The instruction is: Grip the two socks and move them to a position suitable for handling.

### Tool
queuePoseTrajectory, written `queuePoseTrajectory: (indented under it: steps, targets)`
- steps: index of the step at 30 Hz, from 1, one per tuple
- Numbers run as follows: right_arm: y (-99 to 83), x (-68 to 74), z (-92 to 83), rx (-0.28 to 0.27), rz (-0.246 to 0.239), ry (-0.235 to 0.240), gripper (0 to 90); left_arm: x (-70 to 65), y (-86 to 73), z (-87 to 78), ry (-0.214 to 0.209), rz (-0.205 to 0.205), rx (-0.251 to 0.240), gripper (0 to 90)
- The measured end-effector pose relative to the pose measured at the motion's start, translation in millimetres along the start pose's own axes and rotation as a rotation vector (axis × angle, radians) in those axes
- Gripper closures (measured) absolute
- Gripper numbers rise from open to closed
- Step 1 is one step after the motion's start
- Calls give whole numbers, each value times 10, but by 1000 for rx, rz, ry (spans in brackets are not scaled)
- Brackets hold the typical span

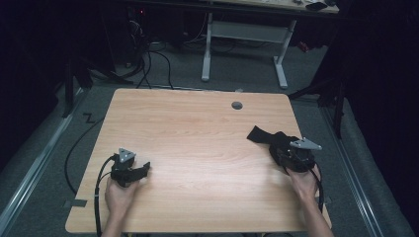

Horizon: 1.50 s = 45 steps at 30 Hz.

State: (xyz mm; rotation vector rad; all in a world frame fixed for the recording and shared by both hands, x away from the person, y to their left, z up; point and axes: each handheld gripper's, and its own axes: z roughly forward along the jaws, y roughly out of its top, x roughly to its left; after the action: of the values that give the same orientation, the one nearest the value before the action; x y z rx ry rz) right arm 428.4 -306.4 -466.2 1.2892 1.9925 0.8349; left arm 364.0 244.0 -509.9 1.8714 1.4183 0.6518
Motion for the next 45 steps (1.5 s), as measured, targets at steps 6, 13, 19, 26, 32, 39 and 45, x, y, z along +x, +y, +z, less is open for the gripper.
queuePoseTrajectory:
  steps: [6,13,19,26,32,39,45]
  targets:
    - [11,-29,182,57,-3,-22,631,1,1,-1,-1,0,2,332]
    - [14,-135,131,7,99,52,865,-7,1,1,3,6,3,325]
    - [92,-182,-10,-65,140,66,872,-11,1,2,5,7,4,326]
    - [242,-161,-123,-112,145,62,871,-37,-2,2,6,24,7,314]
    - [406,-146,-243,-146,123,72,871,-37,-2,2,7,22,7,314]
    - [573,-97,-434,-180,100,90,871,-40,4,9,14,18,8,317]
    - [676,-26,-603,-207,79,110,871,-43,5,9,17,17,8,317]
